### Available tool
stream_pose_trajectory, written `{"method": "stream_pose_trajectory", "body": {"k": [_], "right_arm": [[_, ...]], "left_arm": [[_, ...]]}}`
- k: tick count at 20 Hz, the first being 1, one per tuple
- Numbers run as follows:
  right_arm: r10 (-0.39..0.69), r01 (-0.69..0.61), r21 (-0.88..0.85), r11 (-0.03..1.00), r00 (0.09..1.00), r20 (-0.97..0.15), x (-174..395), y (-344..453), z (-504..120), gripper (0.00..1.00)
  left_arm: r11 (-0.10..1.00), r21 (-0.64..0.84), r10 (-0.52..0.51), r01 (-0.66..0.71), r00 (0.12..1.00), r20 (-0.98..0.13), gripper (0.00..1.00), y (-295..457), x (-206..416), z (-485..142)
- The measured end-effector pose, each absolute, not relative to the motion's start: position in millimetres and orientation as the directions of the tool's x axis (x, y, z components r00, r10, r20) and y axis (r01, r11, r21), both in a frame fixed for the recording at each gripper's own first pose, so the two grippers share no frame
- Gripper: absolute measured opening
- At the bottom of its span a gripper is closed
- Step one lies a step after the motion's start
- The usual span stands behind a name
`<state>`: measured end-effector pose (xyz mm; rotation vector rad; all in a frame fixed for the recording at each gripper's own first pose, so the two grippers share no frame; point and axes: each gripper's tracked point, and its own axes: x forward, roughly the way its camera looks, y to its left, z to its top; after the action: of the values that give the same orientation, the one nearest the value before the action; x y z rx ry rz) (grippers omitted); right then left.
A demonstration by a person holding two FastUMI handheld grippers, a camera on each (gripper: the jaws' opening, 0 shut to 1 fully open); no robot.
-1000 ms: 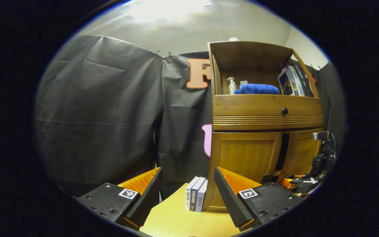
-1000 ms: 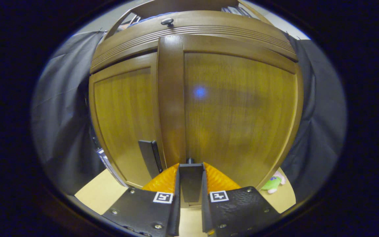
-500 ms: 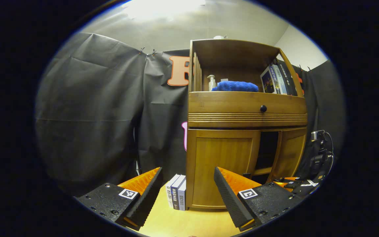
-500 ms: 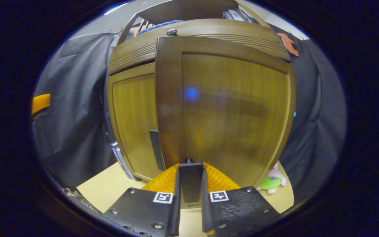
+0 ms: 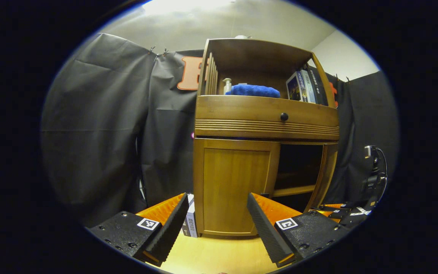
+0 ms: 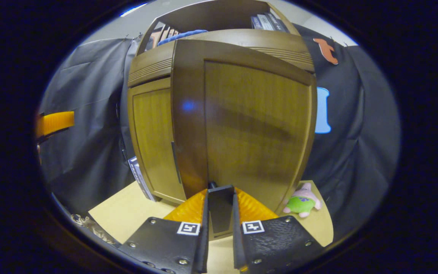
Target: Open the right door of the double-door shoe cabinet with the right hand, and open the left door with the left hand.
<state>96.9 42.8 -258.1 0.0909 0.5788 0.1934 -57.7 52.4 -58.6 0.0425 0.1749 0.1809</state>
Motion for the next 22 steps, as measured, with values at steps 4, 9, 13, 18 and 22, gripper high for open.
{"method": "stream_pose_trajectory", "body": {"k": [4, 9, 13, 18, 22], "right_arm": [[0.180, -0.131, 0.129, 0.983, 0.821, -0.541, 98.4, 40.8, -250.3, 0.27], [0.142, -0.087, 0.125, 0.988, 0.823, -0.549, 99.3, 34.3, -248.3, 0.26], [0.112, -0.054, 0.120, 0.991, 0.824, -0.556, 100.2, 30.1, -246.2, 0.26], [0.067, 0.010, 0.133, 0.991, 0.821, -0.567, 99.7, 23.9, -245.1, 0.25], [0.007, 0.070, 0.111, 0.991, 0.818, -0.575, 95.9, 14.3, -244.9, 0.25]], "left_arm": [[0.990, 0.053, 0.139, -0.132, 0.974, -0.176, 0.95, 38.0, -53.2, -62.1], [0.995, 0.033, 0.095, -0.090, 0.977, -0.189, 0.95, 23.4, -50.2, -68.7], [0.997, 0.026, 0.074, -0.071, 0.979, -0.190, 0.92, 17.9, -50.3, -70.1], [0.999, 0.010, 0.048, -0.047, 0.978, -0.205, 0.95, 10.0, -52.1, -75.6], [1.000, 0.000, 0.018, -0.018, 0.976, -0.218, 0.92, 1.5, -51.9, -79.4]]}}
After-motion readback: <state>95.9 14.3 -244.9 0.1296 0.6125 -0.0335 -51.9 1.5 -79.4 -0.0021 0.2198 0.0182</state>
